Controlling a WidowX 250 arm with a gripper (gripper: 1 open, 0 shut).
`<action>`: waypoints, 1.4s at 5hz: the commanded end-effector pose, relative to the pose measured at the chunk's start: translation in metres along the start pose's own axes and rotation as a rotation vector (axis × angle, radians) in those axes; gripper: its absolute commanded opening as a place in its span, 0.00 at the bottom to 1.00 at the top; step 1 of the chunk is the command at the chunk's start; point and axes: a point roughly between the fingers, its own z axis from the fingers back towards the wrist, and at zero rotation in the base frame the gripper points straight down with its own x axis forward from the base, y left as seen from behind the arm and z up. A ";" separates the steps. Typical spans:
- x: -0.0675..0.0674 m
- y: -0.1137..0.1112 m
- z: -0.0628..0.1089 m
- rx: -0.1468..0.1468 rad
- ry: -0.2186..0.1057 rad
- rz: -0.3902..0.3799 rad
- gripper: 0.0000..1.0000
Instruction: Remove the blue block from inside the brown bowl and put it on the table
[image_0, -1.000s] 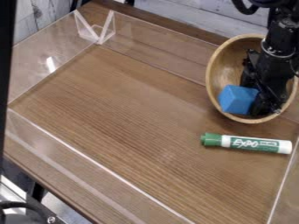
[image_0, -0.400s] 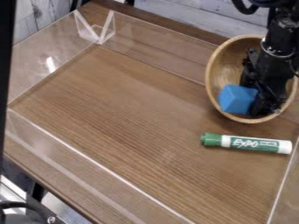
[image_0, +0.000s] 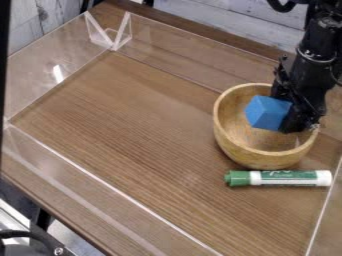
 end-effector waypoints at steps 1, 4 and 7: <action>0.005 0.009 0.038 0.049 -0.098 0.007 0.00; 0.002 0.008 0.039 0.045 -0.105 -0.015 0.00; 0.001 0.006 0.037 0.042 -0.116 -0.035 0.00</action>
